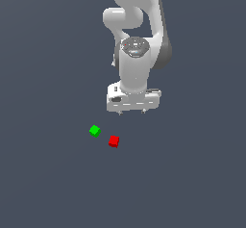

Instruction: Stack the red cube on top of the green cube.

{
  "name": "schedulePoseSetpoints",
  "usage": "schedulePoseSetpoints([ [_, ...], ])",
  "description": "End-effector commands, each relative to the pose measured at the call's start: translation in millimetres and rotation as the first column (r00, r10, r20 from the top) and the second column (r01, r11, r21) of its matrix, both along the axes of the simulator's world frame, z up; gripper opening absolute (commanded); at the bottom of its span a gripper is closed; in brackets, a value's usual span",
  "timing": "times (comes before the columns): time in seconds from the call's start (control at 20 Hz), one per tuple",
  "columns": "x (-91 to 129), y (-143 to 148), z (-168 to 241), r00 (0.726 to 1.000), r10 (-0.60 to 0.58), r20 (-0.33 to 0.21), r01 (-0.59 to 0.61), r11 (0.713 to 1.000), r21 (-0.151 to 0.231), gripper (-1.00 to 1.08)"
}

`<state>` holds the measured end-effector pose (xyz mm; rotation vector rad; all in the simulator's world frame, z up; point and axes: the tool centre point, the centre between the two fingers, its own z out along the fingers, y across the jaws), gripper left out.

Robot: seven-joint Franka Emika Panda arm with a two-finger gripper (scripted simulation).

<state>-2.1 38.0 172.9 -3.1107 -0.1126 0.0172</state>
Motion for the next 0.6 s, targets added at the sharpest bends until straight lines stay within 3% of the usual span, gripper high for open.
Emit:
schedulePoseSetpoints([
  [0.0,0,0,0,1.0,0.0,0.0,0.0,1.0,0.0,1.0],
  [0.55,17,-17,-25,0.998,-0.063,0.002,0.063,0.998,-0.008,1.0],
])
